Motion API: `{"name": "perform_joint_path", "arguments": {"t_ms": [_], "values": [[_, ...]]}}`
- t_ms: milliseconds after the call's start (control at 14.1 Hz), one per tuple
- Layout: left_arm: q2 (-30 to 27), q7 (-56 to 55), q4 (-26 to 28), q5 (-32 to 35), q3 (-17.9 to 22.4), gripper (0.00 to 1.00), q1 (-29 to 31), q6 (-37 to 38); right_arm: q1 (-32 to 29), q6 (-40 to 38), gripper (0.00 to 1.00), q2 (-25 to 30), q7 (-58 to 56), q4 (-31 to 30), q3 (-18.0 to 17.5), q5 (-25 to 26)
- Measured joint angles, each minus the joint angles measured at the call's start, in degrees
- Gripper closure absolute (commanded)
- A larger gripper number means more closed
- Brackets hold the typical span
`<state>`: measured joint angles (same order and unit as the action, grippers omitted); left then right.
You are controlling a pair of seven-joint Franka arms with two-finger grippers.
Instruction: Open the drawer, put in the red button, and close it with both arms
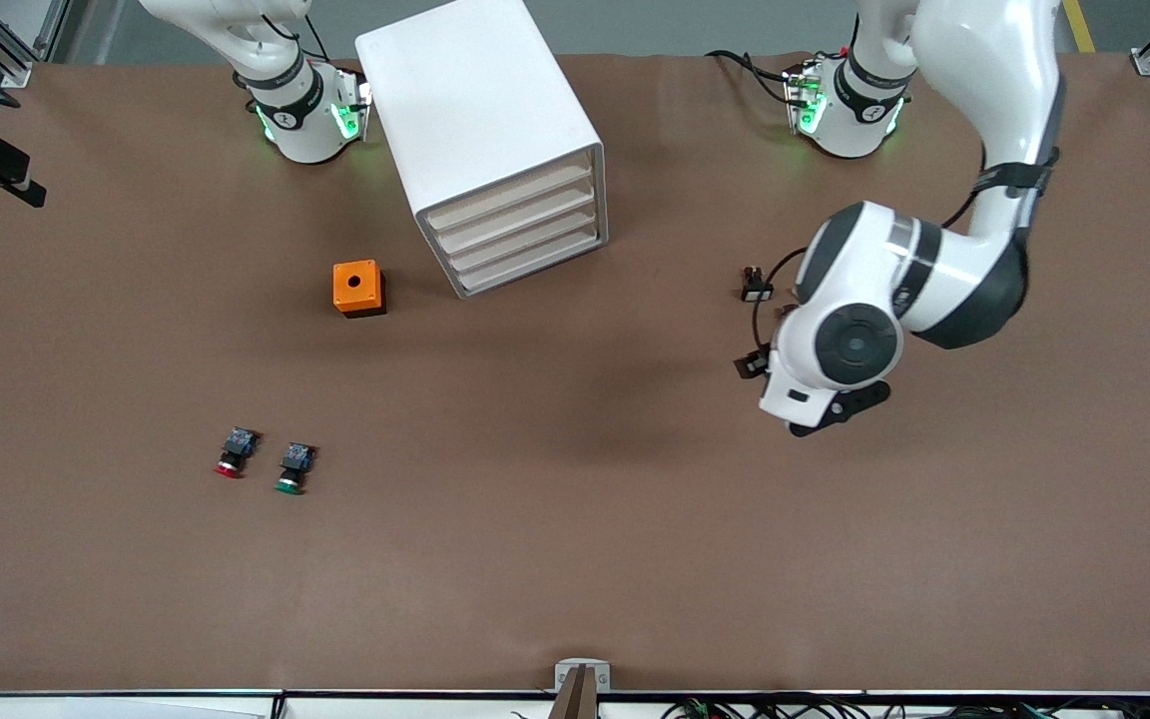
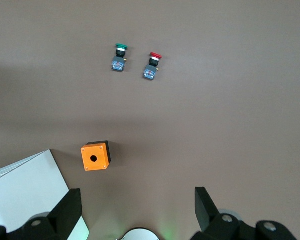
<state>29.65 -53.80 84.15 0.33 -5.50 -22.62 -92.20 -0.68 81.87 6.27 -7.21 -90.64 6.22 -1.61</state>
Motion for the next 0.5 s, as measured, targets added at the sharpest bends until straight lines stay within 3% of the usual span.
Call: {"name": "perform_joint_path", "arguments": {"t_ms": [284,496], "values": [[4.5,-9.0,-5.3,-6.3,0.0,0.01,-4.5,2.2,-0.4,0.3,0.0,-4.0,-0.1,0.2,-0.1,0.0],[6.9,-16.3,-7.3,-15.3,0.1,0.01,-4.6,4.5,-0.4,2.0,0.0,-8.1,-0.2,0.5,-0.3,0.0]]}}
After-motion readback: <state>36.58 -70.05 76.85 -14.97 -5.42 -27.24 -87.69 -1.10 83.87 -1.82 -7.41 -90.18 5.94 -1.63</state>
